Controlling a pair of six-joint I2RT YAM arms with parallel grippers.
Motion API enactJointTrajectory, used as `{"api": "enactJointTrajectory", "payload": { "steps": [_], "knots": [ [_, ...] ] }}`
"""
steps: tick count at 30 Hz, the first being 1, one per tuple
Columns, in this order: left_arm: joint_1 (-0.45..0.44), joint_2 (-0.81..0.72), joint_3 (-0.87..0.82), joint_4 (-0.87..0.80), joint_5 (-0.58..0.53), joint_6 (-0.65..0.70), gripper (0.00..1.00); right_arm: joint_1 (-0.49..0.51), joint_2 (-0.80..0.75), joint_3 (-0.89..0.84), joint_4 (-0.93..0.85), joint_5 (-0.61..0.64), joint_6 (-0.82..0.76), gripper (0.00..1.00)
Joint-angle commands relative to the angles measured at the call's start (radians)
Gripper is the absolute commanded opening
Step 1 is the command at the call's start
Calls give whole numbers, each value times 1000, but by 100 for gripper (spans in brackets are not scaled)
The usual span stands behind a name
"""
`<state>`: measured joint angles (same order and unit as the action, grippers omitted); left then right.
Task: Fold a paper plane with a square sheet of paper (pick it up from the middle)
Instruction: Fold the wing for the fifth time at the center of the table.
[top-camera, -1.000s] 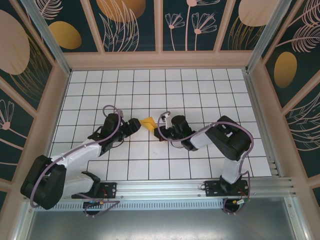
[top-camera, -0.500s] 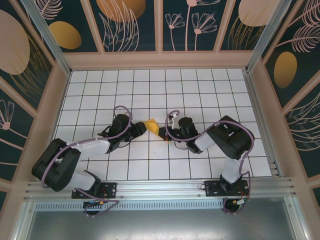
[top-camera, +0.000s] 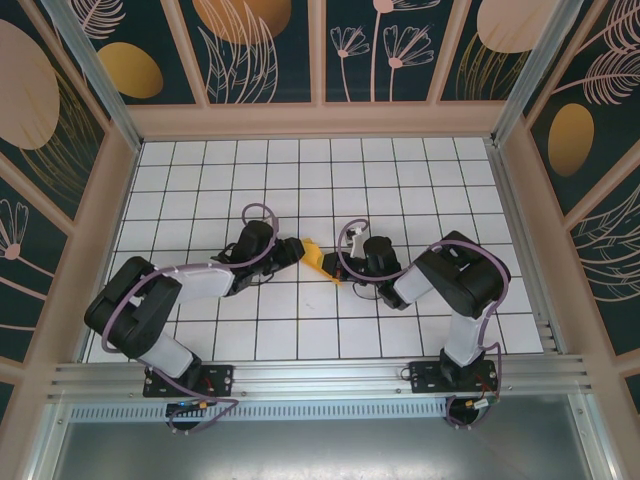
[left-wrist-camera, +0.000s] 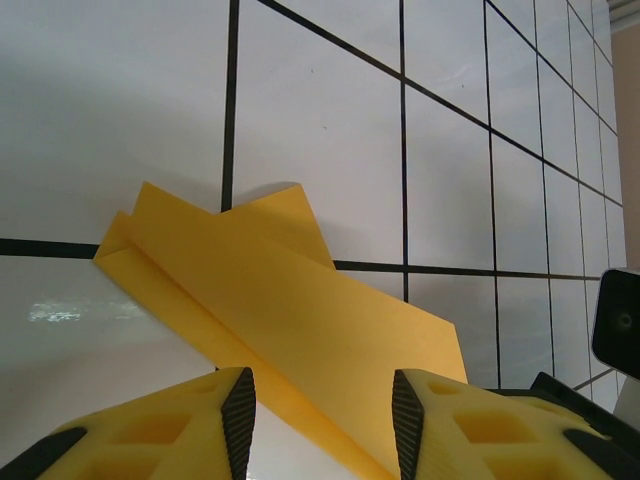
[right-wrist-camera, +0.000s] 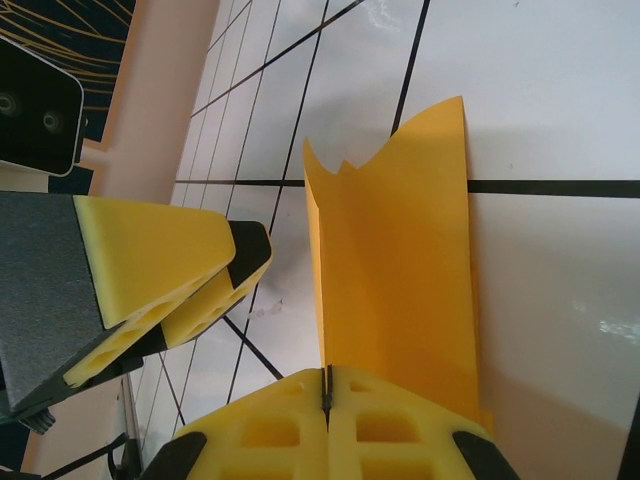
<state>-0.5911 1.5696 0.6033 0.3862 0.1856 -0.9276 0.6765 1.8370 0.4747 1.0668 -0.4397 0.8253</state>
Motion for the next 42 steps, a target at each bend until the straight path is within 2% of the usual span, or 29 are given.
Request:
{"api": "enactJointTrajectory", "payload": {
  "steps": [1, 37, 42],
  "knots": [
    [-7, 21, 30, 26, 20, 20, 43, -6, -5, -16, 28, -7, 19, 0],
    [-26, 131, 84, 89, 135, 35, 40, -15, 54, -19, -34, -23, 46, 0],
    [-30, 134, 86, 98, 144, 33, 40, -15, 49, -12, -47, -39, 34, 4]
  ]
}}
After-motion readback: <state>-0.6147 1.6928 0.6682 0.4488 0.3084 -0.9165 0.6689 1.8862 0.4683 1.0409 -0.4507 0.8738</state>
